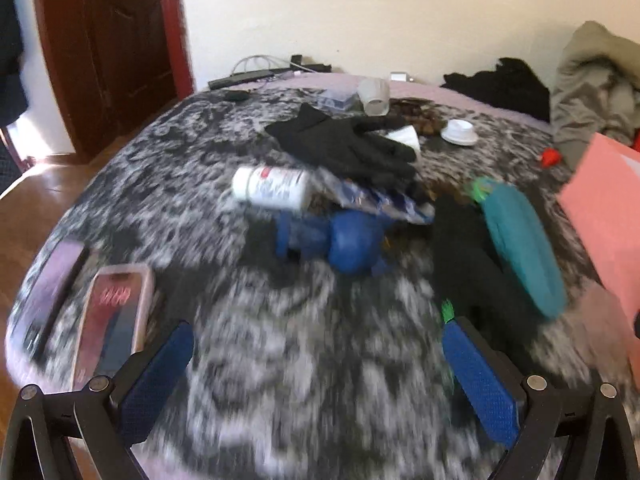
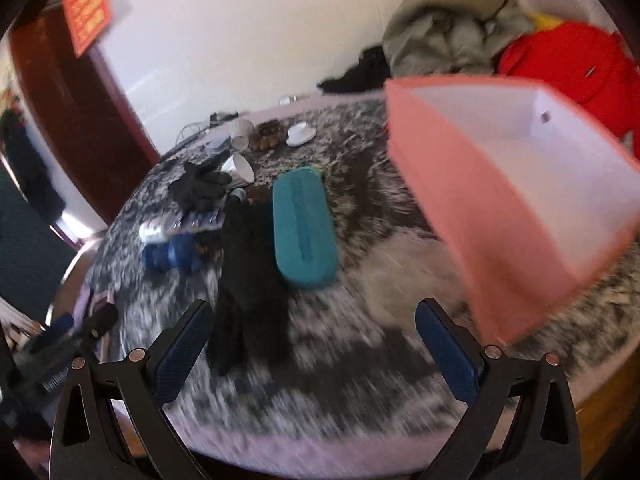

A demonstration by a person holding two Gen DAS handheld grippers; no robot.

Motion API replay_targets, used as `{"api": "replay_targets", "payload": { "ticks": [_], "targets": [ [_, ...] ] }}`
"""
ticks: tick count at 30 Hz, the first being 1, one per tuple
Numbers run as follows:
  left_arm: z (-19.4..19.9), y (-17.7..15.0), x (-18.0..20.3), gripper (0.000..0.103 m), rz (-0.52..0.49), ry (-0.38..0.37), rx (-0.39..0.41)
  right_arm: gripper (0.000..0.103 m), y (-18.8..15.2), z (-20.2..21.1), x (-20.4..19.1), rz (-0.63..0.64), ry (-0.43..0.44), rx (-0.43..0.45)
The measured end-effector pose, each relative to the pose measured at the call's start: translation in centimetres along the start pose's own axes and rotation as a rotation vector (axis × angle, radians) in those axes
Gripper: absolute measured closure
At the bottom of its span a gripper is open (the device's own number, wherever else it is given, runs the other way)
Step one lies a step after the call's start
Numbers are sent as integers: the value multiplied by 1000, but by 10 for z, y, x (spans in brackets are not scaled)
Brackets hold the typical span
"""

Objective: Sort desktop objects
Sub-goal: 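Grasp the blue figurine with the left tool while the right tool grasps the teal case, then carry both items to the pink box and release them inside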

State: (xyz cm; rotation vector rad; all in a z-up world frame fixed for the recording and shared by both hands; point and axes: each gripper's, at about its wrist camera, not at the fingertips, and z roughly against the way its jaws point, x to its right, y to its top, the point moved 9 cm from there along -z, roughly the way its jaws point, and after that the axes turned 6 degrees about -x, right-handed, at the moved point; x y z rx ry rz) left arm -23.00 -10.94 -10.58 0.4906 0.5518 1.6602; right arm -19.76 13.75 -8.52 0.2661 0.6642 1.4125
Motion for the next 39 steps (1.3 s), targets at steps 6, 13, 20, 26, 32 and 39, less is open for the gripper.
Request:
{"api": "replay_targets", "payload": {
  "ticks": [6, 13, 20, 26, 32, 39],
  "targets": [
    [-81, 26, 19, 0, -22, -12, -116, 3, 50, -89, -12, -15, -51, -114],
    [-141, 29, 13, 0, 14, 19, -215, 4, 61, -160, -7, -22, -86, -225],
    [-149, 35, 19, 3, -10, 12, -193, 31, 65, -189, -8, -8, -116, -258],
    [-133, 33, 15, 6, -14, 5, -186, 34, 64, -178, -16, -39, -24, -255],
    [-96, 27, 18, 6, -57, 17, -125, 35, 65, -142, -23, -23, 3, -205],
    [-43, 20, 17, 6, -74, 8, -55, 35, 46, -93, -30, 10, 28, -173]
  ]
}}
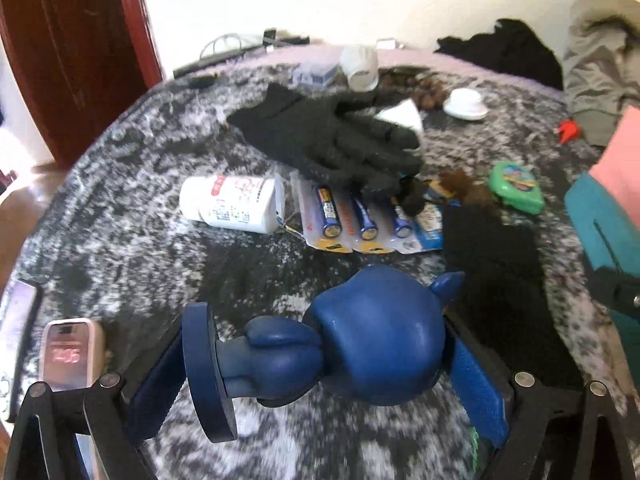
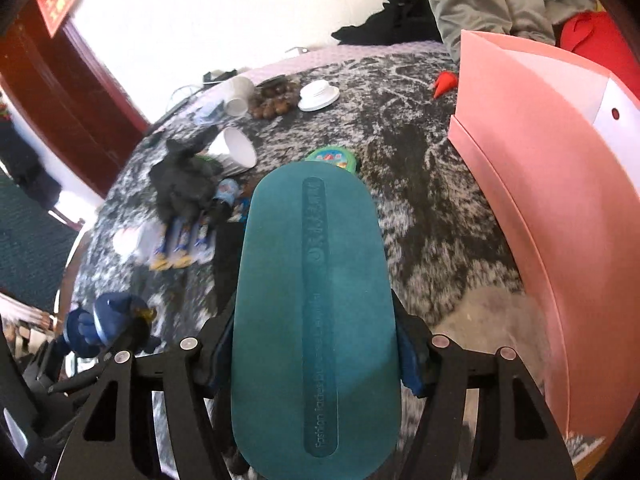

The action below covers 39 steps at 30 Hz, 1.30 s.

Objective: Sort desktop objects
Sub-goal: 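Carry both items to the pink box and release them inside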

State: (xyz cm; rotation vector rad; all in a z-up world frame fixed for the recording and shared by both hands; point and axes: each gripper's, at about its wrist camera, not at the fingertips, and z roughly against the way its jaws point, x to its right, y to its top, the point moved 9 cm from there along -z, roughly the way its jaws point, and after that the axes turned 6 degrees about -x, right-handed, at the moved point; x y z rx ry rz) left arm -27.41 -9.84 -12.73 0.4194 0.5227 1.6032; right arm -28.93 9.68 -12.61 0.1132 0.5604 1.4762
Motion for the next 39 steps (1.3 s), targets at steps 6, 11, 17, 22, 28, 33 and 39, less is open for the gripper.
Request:
{"api": "replay_targets", "payload": {
  "ticks": [6, 11, 17, 22, 28, 33, 39],
  "targets": [
    [49, -16, 3, 6, -4, -25, 52, 35, -32, 41, -15, 46, 37, 29],
    [94, -38, 13, 6, -38, -51, 88, 35, -58, 92, -20, 106, 3, 134],
    [142, -55, 42, 6, -92, -105, 118, 35, -106, 153, 9, 110, -44, 219],
    [175, -62, 98, 6, -182, -181, 147, 35, -140, 198, 58, 47, -86, 257],
    [210, -67, 170, 6, -289, -276, 180, 35, -156, 250, 123, -42, -163, 325],
    [232, -61, 227, 6, -358, -342, 208, 35, -157, 287, 171, -110, -213, 378],
    [243, -30, 286, 6, -407, -397, 251, 35, -125, 310, 209, -148, -262, 427]
  ]
}}
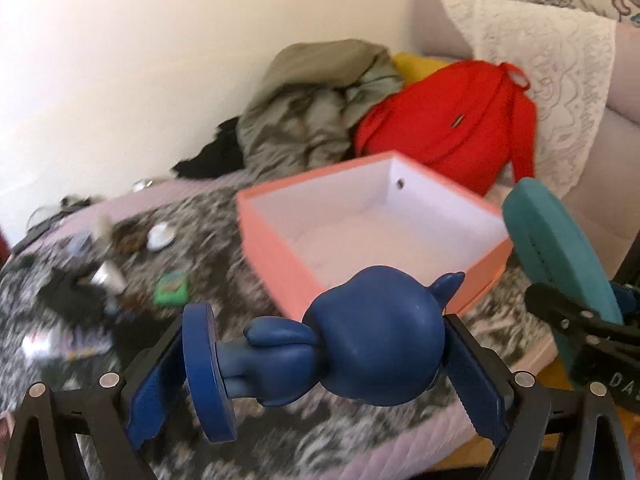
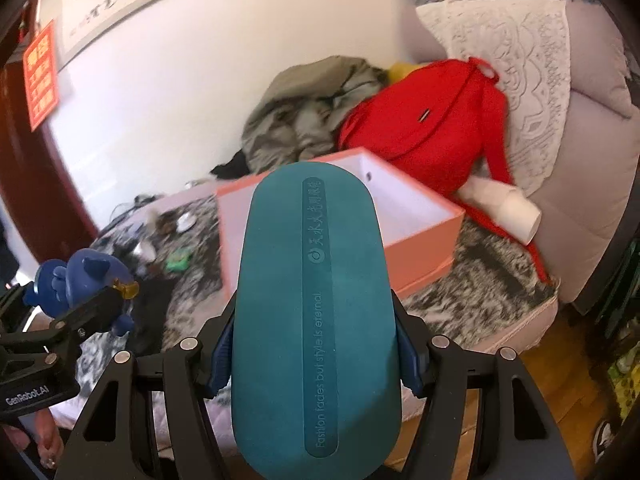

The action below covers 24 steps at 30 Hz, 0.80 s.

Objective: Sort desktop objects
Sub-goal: 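Carry both items to the pink box and release them inside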

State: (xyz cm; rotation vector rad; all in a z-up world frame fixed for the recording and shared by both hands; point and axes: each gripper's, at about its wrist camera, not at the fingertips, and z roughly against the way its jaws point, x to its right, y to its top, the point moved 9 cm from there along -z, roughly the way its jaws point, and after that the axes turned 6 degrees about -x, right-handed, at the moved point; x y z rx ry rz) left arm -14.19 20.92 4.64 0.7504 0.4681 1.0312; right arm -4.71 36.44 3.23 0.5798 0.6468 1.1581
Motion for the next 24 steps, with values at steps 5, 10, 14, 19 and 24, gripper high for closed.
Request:
{"api": "replay_targets", "payload": {
  "ticks": [5, 10, 14, 19, 24],
  "targets": [
    [-29, 48, 11, 6, -16, -28, 28, 35, 41, -18, 18, -19, -32, 26],
    [-81, 86, 7, 6, -14, -36, 16, 35, 84, -69, 28, -31, -58, 10],
    [-135, 98, 0, 6, 10, -52, -43, 35, 113, -125, 47, -77, -70, -31],
    [-186, 95, -8, 5, 56, -84, -125, 16, 134, -177, 68, -71, -194, -50],
    [-170, 98, -20, 5, 67, -68, -75, 11, 146, -174, 73, -61, -254, 2]
  ]
}}
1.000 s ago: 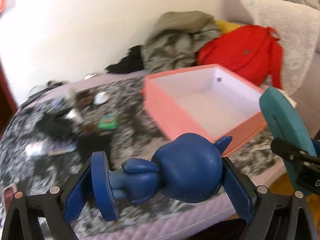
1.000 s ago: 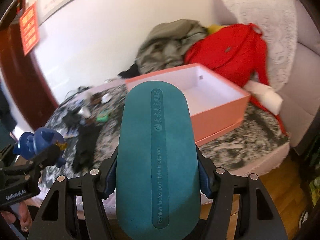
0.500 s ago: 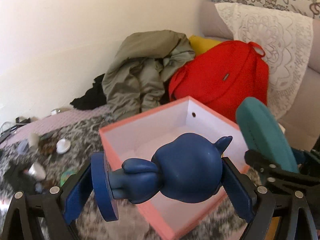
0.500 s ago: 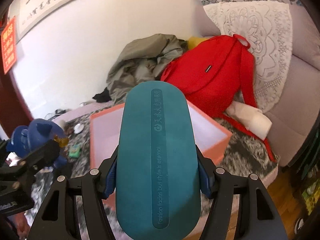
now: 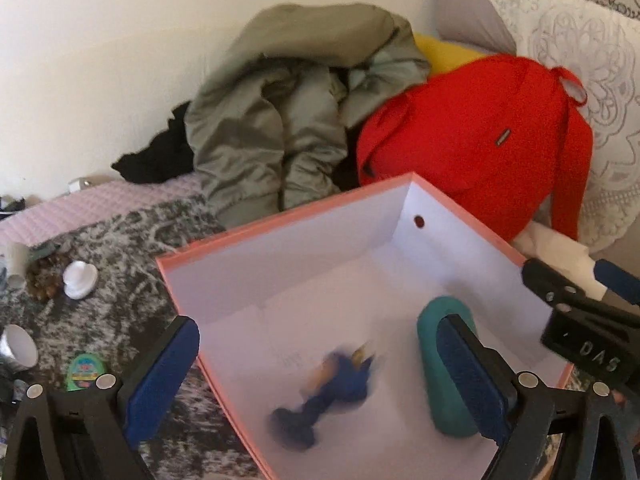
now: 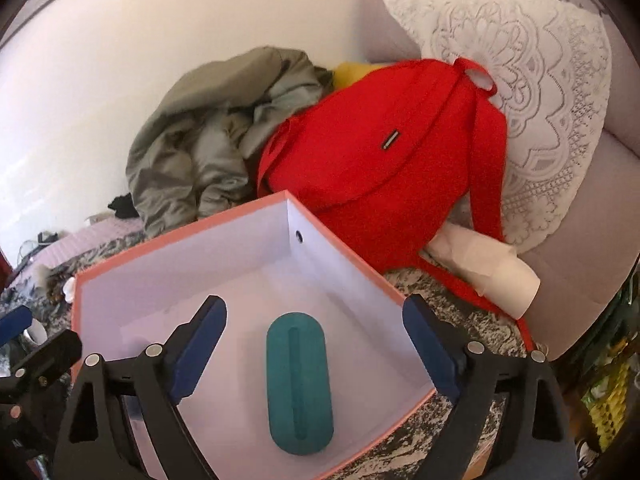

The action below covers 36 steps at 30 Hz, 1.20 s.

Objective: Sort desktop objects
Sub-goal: 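Carry both items to the pink box and release them inside, then grasp the black glove with the right tool while the left tool grasps the battery pack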

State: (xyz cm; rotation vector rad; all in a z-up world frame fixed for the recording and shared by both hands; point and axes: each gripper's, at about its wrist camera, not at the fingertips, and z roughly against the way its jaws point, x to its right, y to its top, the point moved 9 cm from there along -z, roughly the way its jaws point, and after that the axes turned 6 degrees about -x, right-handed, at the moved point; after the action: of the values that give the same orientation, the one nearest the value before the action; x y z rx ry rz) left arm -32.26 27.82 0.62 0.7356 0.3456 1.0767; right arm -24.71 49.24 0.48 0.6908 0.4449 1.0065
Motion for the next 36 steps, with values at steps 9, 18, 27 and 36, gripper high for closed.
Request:
{"api": "replay_targets", "payload": {
  "ticks": [9, 18, 27, 36],
  "targets": [
    [80, -50, -76, 4, 93, 111, 28, 6, -25, 77, -59, 58, 113, 55],
    [144, -174, -208, 4, 243, 309, -67, 2, -120, 138, -212, 297, 354, -27],
    [144, -250, -329, 4, 496, 402, -160, 2, -223, 108, -347, 490, 468, -205],
    [67, -238, -363, 4, 661, 240, -210, 2, -274, 40, -402, 601, 406, -274]
  ]
}}
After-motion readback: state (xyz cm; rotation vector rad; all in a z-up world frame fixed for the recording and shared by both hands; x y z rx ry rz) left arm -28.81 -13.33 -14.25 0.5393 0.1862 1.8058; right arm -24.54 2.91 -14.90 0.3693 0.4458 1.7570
